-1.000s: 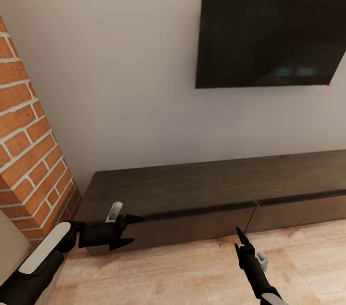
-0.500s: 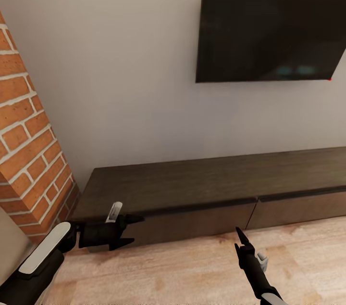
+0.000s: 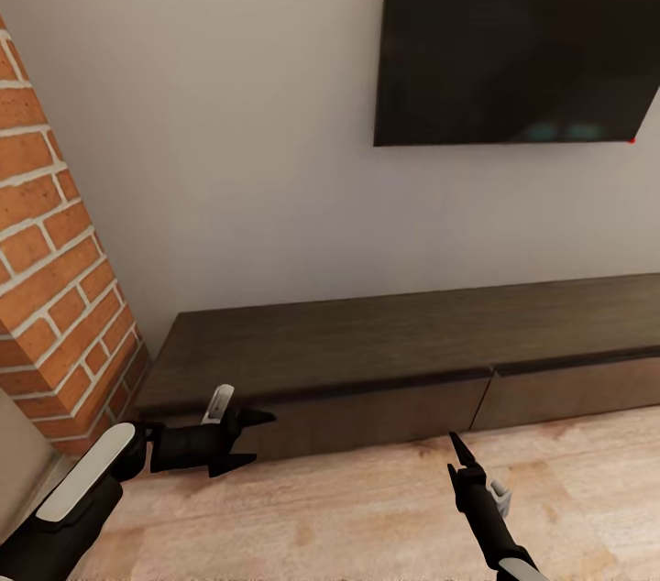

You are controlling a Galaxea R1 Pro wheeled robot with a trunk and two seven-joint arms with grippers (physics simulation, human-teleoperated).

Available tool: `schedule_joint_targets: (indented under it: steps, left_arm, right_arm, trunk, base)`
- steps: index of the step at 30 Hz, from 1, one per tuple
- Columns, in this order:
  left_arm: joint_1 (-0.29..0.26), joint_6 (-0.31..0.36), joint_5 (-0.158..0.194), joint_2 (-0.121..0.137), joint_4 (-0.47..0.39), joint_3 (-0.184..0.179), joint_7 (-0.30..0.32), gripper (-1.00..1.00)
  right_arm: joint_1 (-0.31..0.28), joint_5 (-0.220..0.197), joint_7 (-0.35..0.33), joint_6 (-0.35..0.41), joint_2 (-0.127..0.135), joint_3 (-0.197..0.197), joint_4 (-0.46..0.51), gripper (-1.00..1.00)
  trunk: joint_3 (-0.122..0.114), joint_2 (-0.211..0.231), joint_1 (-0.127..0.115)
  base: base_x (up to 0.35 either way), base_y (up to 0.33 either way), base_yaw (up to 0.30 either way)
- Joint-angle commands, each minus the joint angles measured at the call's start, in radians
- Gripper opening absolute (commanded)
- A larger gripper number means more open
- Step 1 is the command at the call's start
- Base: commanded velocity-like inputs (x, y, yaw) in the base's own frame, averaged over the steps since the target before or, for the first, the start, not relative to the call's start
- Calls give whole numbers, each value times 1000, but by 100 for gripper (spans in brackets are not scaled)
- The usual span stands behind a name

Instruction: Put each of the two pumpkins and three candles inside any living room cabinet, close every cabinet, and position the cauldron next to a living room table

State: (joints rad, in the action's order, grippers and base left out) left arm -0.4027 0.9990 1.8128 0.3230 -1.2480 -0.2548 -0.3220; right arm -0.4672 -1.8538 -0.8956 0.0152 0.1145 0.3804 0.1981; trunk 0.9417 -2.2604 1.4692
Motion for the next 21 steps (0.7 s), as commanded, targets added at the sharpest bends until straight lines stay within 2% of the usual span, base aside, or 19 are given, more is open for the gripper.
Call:
schedule_joint_targets:
  steps: [1,21]
  left_arm:
    - [-1,0,11,1,-1,-1,-9,100]
    - [-1,0,11,2,-1,-1,-9,100]
  right_arm:
    - [-1,-10,-3,2,1,8,0,100]
    - [-1,-9,-5,1,1,8,0,100]
  trunk:
    - [4,-8,4]
    - [67,-148,80]
  base:
    - [0,0,0]
    - [0,0,0]
